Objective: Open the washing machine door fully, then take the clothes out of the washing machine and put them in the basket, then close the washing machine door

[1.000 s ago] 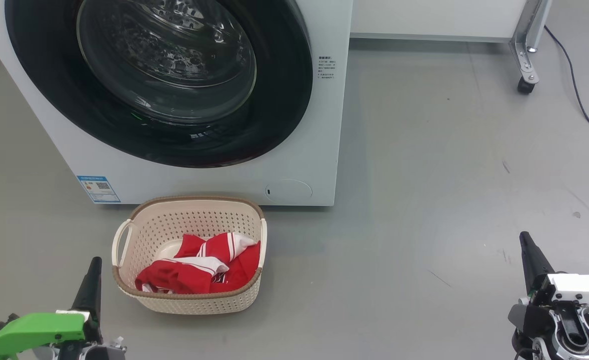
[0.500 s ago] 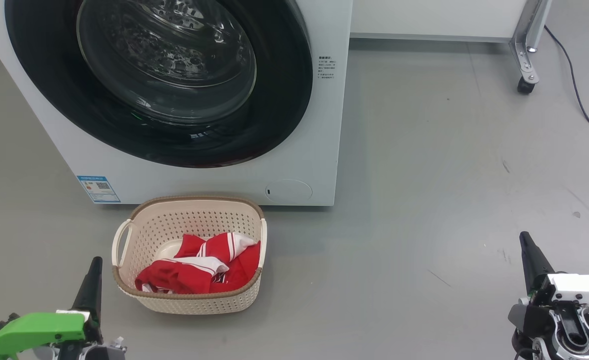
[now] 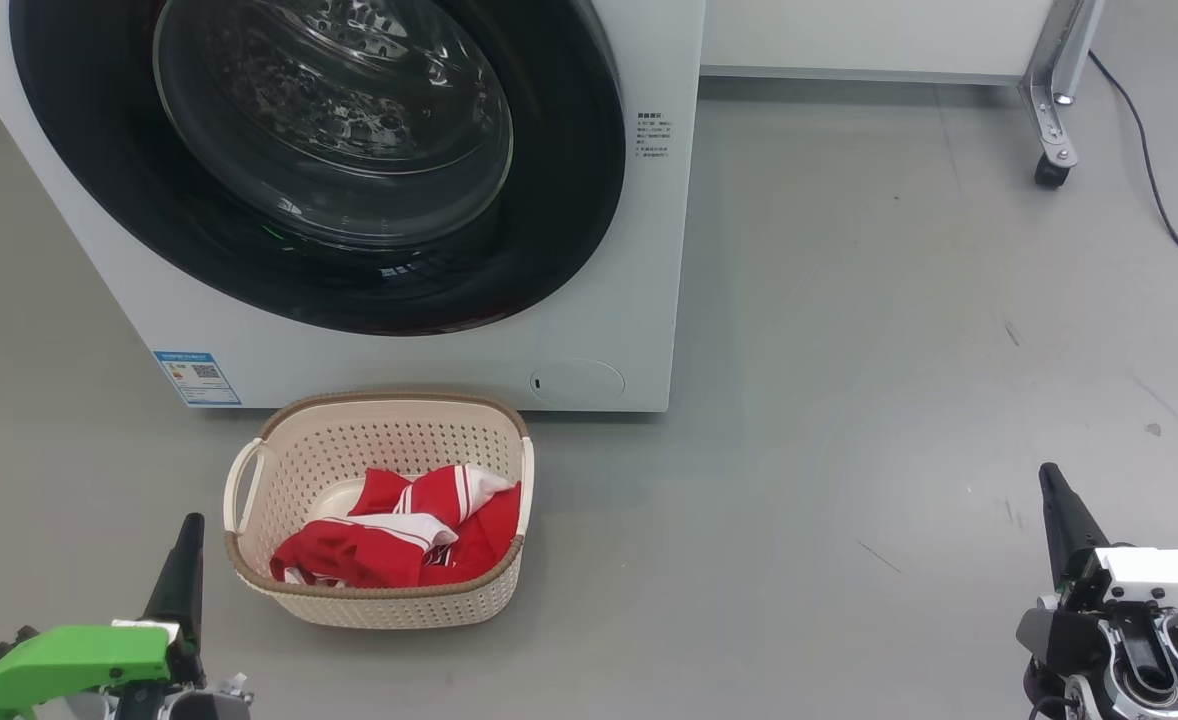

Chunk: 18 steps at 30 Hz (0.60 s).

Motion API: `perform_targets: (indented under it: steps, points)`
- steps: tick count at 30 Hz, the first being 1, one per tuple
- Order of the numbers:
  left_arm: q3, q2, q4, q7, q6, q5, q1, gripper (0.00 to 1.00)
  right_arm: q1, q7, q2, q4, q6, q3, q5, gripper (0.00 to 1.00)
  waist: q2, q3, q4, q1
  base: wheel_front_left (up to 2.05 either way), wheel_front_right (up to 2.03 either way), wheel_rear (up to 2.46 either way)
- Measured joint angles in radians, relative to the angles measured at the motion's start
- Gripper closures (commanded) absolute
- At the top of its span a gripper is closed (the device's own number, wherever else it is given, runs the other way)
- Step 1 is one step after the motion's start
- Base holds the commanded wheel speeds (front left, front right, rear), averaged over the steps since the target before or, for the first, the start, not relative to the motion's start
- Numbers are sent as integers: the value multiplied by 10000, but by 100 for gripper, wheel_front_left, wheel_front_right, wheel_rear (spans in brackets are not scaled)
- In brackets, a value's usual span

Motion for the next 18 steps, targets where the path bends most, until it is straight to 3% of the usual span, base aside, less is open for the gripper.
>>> perform_targets:
  steps: [18]
  points:
    - [15,-2,-6,0,0,2,0,100,0,0,0,0,0,0,0,100,0,0,0,0,0,0,0]
